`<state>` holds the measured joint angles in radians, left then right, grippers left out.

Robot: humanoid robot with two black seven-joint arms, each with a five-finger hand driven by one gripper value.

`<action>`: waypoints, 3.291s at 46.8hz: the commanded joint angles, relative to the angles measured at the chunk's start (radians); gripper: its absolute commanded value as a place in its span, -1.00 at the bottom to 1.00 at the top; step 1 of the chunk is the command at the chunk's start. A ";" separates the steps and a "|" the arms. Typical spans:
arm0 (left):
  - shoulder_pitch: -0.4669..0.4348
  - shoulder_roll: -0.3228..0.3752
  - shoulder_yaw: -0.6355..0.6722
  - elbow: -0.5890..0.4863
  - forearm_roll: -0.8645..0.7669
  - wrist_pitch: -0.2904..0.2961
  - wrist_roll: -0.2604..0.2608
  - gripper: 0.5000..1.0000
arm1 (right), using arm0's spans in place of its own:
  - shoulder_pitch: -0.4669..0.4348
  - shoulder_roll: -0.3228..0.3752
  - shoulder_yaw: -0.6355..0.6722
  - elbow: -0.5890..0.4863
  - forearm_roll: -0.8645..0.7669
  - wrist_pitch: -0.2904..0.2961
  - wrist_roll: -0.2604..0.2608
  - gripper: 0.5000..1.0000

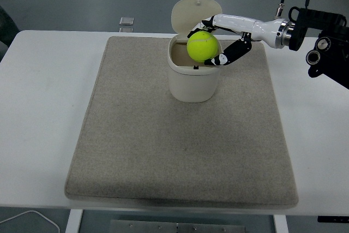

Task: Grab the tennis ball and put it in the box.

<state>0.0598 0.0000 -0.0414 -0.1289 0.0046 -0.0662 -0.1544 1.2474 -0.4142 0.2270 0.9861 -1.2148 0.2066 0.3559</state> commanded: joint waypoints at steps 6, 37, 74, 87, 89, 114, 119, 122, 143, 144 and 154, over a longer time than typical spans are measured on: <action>0.000 0.000 0.000 0.000 0.000 0.000 -0.001 0.97 | -0.003 0.000 -0.002 0.000 0.009 -0.003 0.000 0.50; 0.000 0.000 0.000 0.000 0.000 -0.001 -0.001 0.97 | 0.006 -0.064 0.011 0.032 0.185 0.157 0.000 0.70; 0.000 0.000 0.000 0.000 0.000 0.000 -0.001 0.97 | -0.129 -0.209 0.057 -0.010 0.475 0.162 0.000 0.70; 0.000 0.000 0.000 0.000 0.000 0.000 -0.001 0.96 | -0.184 -0.107 0.057 -0.119 0.756 -0.003 -0.029 0.70; 0.000 0.000 0.000 0.000 0.000 0.000 -0.001 0.97 | -0.192 -0.106 0.058 -0.119 0.776 -0.009 -0.044 0.70; 0.000 0.000 0.000 0.000 0.000 0.000 -0.001 0.97 | -0.218 0.021 0.061 -0.251 1.247 -0.029 -0.118 0.71; 0.000 0.000 0.000 0.000 0.000 0.000 0.001 0.97 | -0.223 0.043 0.063 -0.279 1.319 -0.029 -0.118 0.71; 0.000 0.000 0.000 0.000 0.000 -0.001 -0.001 0.97 | -0.224 0.052 0.064 -0.293 1.351 -0.029 -0.118 0.71; 0.000 0.000 0.000 0.000 0.000 -0.001 -0.001 0.97 | -0.252 0.051 0.064 -0.296 1.341 -0.029 -0.107 0.71; 0.000 0.000 0.000 0.000 0.000 0.000 -0.001 0.97 | -0.252 0.049 0.064 -0.296 1.341 -0.029 -0.107 0.71; 0.000 0.000 0.000 0.000 0.000 0.000 -0.001 0.97 | -0.250 0.048 0.068 -0.296 1.342 -0.026 -0.106 0.71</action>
<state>0.0599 0.0000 -0.0414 -0.1289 0.0046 -0.0663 -0.1548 0.9957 -0.3663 0.2929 0.6905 0.1259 0.1781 0.2501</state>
